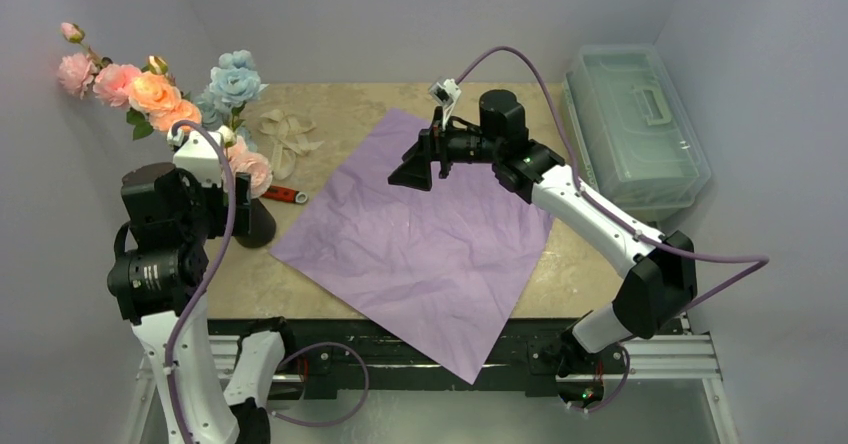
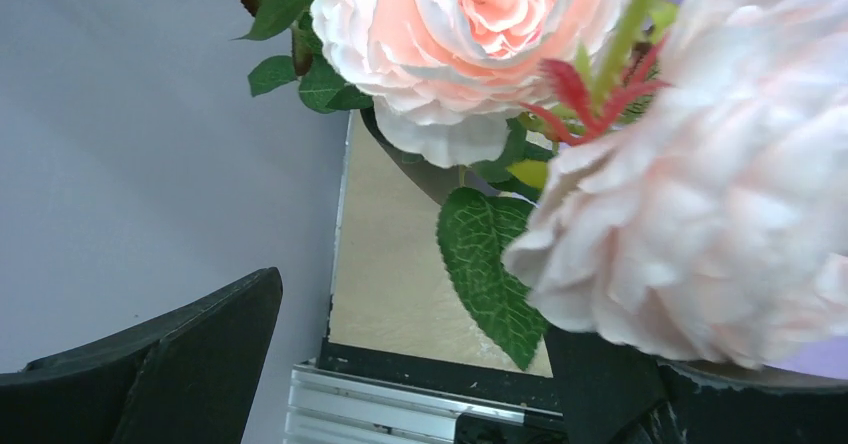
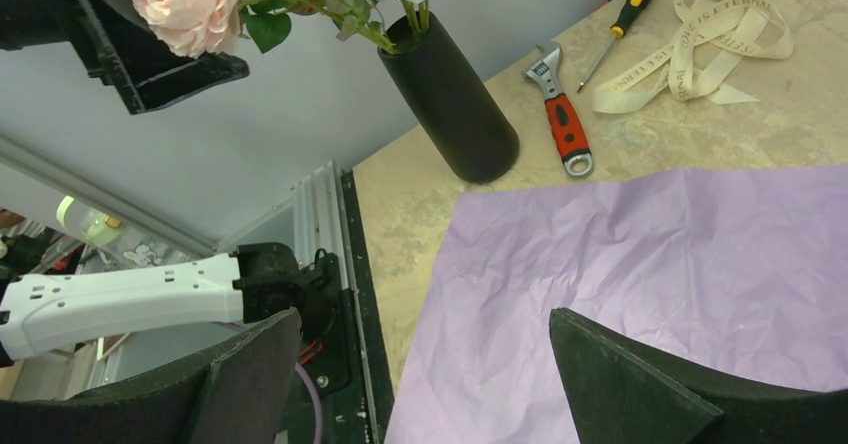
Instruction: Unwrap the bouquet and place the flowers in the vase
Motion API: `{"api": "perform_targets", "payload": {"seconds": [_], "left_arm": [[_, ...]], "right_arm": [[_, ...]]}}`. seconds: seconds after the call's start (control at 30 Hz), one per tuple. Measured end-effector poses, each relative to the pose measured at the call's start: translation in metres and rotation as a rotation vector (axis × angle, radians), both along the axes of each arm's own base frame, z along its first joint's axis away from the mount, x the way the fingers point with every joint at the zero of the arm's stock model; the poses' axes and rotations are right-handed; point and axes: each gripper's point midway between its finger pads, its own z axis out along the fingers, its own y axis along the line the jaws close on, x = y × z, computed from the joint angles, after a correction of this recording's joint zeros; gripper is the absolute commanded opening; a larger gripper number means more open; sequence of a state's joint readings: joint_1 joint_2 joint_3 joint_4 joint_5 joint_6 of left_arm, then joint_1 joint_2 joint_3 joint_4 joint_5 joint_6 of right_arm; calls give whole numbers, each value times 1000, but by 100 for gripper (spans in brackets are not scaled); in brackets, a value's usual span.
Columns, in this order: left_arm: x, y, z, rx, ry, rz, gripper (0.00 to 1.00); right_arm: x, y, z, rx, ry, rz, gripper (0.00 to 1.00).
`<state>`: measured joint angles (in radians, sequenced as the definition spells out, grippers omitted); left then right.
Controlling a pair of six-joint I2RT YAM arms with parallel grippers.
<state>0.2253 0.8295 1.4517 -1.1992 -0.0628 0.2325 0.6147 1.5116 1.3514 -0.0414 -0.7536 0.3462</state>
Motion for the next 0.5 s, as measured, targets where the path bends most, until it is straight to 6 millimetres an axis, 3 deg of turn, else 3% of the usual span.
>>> {"api": "perform_targets", "payload": {"seconds": [0.23, 0.5], "left_arm": [[-6, -7, 17, 16, -56, -48, 100], [-10, -45, 49, 11, -117, -296, 100]], "right_arm": [[0, 0, -1, -2, 3, 0, 98], [1, 0, -5, -11, 15, 0, 98]]}}
